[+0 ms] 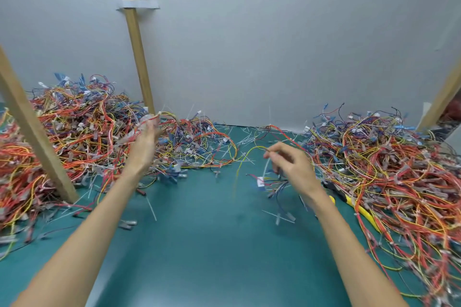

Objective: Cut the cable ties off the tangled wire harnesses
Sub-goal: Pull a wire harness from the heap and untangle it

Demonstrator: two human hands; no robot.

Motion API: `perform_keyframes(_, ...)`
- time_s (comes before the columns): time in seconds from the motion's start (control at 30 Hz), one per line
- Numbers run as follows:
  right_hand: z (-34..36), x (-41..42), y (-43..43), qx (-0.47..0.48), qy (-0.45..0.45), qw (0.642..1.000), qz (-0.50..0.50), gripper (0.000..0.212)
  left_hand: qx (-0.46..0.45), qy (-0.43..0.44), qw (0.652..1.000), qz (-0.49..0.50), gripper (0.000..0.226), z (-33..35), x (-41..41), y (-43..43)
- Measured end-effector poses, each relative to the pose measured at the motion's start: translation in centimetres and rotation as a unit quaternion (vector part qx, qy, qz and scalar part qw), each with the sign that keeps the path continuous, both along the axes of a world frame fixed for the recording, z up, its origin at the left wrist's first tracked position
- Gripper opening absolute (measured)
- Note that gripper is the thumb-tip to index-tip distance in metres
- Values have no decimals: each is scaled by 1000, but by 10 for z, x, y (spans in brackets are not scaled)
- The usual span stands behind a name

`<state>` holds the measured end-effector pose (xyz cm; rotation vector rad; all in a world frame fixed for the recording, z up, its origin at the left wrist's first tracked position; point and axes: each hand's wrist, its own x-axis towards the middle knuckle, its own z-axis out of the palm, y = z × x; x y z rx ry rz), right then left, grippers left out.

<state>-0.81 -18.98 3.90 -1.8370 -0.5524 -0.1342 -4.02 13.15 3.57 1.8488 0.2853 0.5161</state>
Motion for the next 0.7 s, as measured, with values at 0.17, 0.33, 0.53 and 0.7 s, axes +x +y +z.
perform_keyframes(0.17,1,7,-9,73,52,996,-25,25,228,121,964,-63,87,-47,-11,5)
perform_keyframes(0.33,3,3,-8,154,147,977,-21,22,526,97,841,-83,80,-74,-9,11)
perform_keyframes(0.53,23,1,-4,258,243,935,14,14,586,223,778,-32,66,-70,12,23)
perform_keyframes(0.7,34,-2,6,317,302,898,40,16,588,317,742,56,56,-65,5,-44)
